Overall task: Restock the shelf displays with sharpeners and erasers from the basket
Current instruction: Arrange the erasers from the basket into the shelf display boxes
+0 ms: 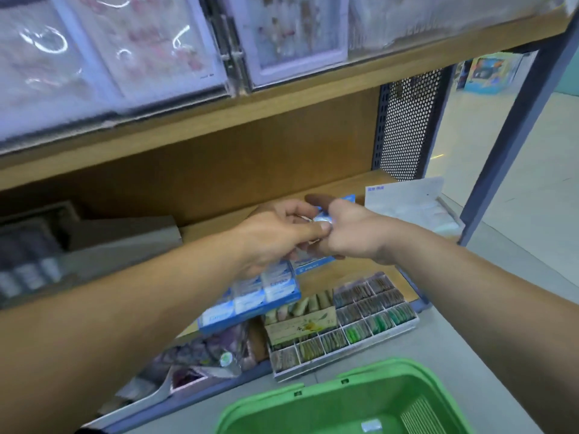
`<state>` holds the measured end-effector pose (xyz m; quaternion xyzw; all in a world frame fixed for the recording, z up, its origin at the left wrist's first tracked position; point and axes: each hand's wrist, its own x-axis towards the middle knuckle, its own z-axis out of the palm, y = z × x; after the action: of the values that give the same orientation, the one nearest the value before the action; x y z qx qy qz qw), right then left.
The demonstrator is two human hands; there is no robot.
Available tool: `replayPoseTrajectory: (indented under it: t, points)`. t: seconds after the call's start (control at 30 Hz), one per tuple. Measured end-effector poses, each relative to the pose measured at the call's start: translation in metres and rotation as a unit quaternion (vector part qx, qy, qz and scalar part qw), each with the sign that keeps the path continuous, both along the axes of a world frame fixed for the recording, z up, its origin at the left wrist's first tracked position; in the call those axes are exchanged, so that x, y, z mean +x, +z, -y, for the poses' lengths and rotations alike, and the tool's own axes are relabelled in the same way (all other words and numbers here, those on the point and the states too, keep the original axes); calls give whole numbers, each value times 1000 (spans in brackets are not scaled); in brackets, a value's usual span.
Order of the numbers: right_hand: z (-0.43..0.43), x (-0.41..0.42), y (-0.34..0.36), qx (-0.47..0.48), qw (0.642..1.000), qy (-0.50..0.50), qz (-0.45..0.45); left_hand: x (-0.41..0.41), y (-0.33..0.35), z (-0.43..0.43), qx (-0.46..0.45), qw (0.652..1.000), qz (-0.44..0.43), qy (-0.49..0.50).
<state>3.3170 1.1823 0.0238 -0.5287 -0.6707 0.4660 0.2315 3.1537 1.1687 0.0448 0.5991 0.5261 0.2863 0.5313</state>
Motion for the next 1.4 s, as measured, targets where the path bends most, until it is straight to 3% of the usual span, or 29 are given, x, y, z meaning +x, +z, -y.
replayPoseTrajectory:
  t: [0.1,0.27,0.37,0.47,0.6,0.77,0.93,1.07,1.27,1.4]
  points:
    - [9,-22,2,-33,997,57,-30,-31,-2,14,-25,998,53,33]
    - [20,-53,-6,-122,970,143,-154,-70,-19,20,-68,988,123,65]
    - [17,-66,-10,-140,965,121,-184,-86,-20,11,-78,977,166,112]
    - [6,-69,-16,-179,964,37,-192,-104,-16,3,-68,966,192,161]
    - [-8,-63,-29,-184,975,-28,-125,-122,-37,-1,-33,987,0,156]
    - [-13,-56,-35,-225,961,-34,-156,-124,-55,-15,79,973,-206,66]
    - [-21,-46,-36,-144,983,-77,-83,-107,-76,-25,76,973,-203,77]
    - [-18,-45,-42,-115,985,-92,-86,-84,-82,-31,133,968,-184,110]
    - [-13,-42,-50,-106,987,-82,-91,-86,-91,-33,181,915,-360,8]
    - [-16,-40,-52,-111,984,-93,-105,-91,-94,-34,198,909,-367,1]
